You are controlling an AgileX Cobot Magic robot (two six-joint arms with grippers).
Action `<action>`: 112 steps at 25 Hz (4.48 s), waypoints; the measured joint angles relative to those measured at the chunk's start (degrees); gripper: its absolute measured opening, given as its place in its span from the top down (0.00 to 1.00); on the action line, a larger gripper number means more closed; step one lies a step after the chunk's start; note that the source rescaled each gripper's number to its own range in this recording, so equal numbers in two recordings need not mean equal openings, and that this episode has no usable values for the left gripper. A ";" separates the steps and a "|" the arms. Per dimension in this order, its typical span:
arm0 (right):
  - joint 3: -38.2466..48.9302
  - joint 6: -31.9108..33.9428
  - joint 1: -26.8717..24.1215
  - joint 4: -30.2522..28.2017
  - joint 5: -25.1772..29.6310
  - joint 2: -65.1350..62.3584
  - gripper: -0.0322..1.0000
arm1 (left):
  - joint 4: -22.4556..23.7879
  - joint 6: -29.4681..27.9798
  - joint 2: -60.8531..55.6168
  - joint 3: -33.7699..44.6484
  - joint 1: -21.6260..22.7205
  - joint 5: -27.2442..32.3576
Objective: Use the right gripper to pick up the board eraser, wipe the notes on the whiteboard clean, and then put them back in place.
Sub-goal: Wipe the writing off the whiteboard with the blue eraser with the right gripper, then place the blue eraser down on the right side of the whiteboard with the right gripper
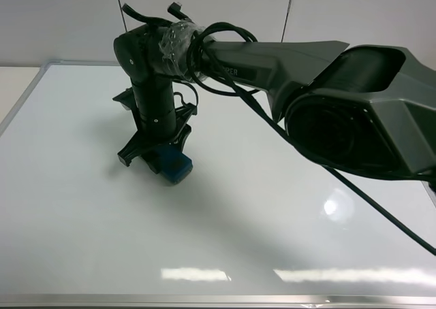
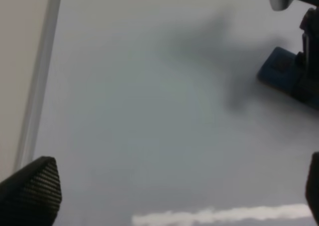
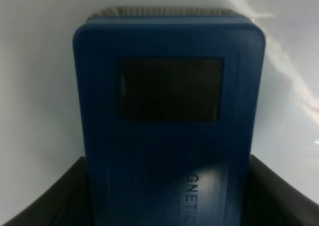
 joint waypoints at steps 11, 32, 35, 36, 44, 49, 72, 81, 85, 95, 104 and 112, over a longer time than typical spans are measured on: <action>-0.09 0.96 -6.56 3.44 -1.04 0.02 0.93 | 0.00 0.00 0.00 0.00 0.00 0.00; 0.77 3.21 -16.57 -2.75 -1.55 -8.57 0.93 | 0.00 0.00 0.00 0.00 0.00 0.00; 2.78 3.70 -16.99 -2.94 -1.91 -11.75 0.93 | 0.00 0.00 0.00 0.00 0.00 0.00; 4.93 4.00 -17.26 -3.08 -2.03 -13.16 0.93 | 0.00 0.00 0.00 0.00 0.00 0.00; 27.87 7.21 -20.65 -4.16 -3.63 -27.35 0.93 | 0.00 0.00 0.00 0.00 0.00 0.00; 46.67 12.11 -25.09 -4.16 -12.13 -40.31 0.93 | 0.00 0.00 0.00 0.00 0.00 0.00; 73.81 21.41 -32.38 -0.08 -30.32 -52.61 0.93 | 0.00 0.00 0.00 0.00 0.00 0.00; 75.92 26.00 -34.45 -4.55 -33.14 -48.27 0.93 | 0.00 0.00 0.00 0.00 0.00 0.00; 75.92 26.00 -36.23 -5.41 -33.25 -46.12 0.93 | 0.00 0.00 0.00 0.00 0.00 0.00; 75.92 26.00 -36.93 -6.72 -34.73 -44.45 0.93 | 0.00 0.00 0.00 0.00 0.00 0.00; 75.92 27.07 -36.93 -6.96 -35.39 -44.45 0.60 | 0.00 0.00 0.00 0.00 0.00 0.00; 75.95 26.20 -36.93 -7.14 -35.50 -46.94 0.01 | 0.00 0.00 0.00 0.00 0.00 0.00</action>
